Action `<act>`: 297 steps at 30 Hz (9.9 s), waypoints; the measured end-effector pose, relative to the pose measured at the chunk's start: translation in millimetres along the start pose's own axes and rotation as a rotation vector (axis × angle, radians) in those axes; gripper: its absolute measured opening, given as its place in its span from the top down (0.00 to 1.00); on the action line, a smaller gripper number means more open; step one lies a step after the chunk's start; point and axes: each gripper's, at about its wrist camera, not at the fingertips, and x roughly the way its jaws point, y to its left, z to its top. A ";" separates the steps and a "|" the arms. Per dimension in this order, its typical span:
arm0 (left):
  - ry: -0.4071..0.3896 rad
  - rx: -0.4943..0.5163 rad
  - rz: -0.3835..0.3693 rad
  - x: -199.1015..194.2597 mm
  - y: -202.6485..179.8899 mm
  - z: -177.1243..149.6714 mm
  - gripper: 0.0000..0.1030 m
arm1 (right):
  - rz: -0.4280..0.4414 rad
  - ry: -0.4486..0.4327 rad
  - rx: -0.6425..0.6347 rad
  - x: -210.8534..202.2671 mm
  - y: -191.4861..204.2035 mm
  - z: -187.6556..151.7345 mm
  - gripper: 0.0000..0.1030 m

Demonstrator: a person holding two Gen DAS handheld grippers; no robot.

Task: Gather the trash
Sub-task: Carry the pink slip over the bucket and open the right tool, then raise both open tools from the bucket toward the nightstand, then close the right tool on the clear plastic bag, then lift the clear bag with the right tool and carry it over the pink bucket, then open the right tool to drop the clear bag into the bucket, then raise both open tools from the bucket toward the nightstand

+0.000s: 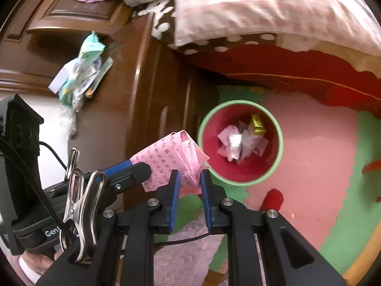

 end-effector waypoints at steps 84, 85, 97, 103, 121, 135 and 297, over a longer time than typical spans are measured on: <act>-0.248 -0.564 0.149 -163.1 315.5 -50.7 0.71 | 0.020 0.033 -0.390 105.8 317.5 39.4 0.71; -0.248 -0.578 0.150 -163.3 321.2 -53.4 0.71 | 0.021 0.036 -0.410 112.4 328.8 41.1 0.70; -0.238 -0.686 0.149 -158.8 358.6 -83.5 0.71 | -0.053 0.065 -0.579 182.3 402.7 49.2 0.66; -0.241 -0.695 0.140 -156.9 361.7 -84.5 0.71 | -0.058 0.110 -0.598 206.0 409.3 51.2 0.82; -0.215 -0.601 0.124 -140.4 347.6 -49.7 0.55 | -0.080 0.263 -0.673 181.1 343.1 22.5 0.96; -0.176 -0.536 0.091 -112.2 339.5 -39.2 0.51 | -0.128 0.106 -0.574 158.1 348.1 47.3 0.64; -0.373 -0.750 -0.100 -205.4 226.3 71.5 0.38 | -0.010 -0.035 -0.283 -12.8 184.2 37.3 0.72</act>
